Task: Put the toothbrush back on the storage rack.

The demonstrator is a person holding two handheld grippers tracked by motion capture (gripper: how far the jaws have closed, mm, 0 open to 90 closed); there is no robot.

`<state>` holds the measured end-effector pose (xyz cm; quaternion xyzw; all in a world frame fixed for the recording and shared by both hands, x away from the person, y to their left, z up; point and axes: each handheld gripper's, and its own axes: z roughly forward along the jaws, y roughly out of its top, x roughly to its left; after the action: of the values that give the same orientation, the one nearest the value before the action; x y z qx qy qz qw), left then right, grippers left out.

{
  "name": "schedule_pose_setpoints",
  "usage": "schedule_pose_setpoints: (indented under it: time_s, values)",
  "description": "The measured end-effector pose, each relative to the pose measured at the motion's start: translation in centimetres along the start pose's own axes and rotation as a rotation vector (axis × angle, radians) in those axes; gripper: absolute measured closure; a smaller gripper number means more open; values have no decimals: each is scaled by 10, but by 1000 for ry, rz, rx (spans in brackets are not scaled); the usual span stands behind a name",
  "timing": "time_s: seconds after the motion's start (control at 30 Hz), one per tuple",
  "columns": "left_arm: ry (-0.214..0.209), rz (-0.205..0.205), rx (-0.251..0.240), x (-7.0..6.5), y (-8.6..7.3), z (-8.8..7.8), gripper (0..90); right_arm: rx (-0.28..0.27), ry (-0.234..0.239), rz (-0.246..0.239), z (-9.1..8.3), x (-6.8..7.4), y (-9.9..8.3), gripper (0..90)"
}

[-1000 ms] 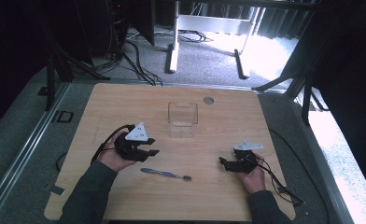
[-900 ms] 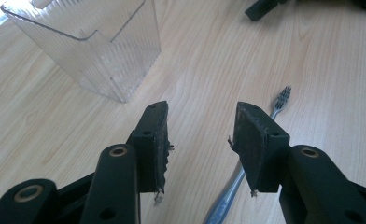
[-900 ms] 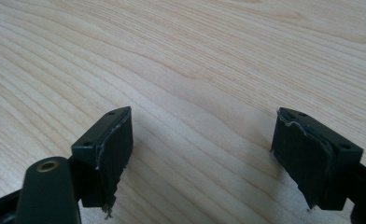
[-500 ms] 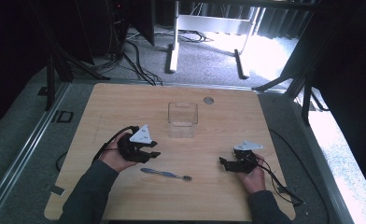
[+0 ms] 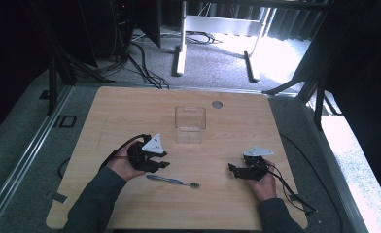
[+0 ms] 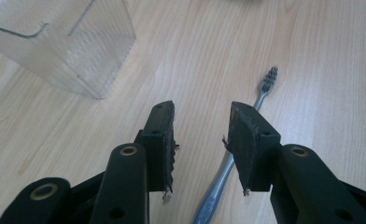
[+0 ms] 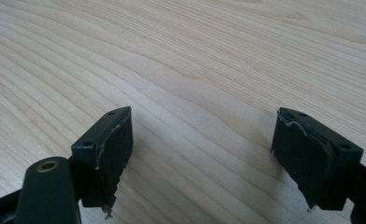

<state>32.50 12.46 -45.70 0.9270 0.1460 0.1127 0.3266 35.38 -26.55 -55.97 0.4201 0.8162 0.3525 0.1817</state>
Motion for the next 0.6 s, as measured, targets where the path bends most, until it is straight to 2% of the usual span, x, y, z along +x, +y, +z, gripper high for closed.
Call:
schedule_pose_setpoints:
  time_s: [0.33,0.6]
  values:
    - [-17,28,49,-4,0,8,616,1,2,-2,0,0,0,204]
    - [-26,42,68,-6,0,13,612,1,4,-5,0,0,0,204]
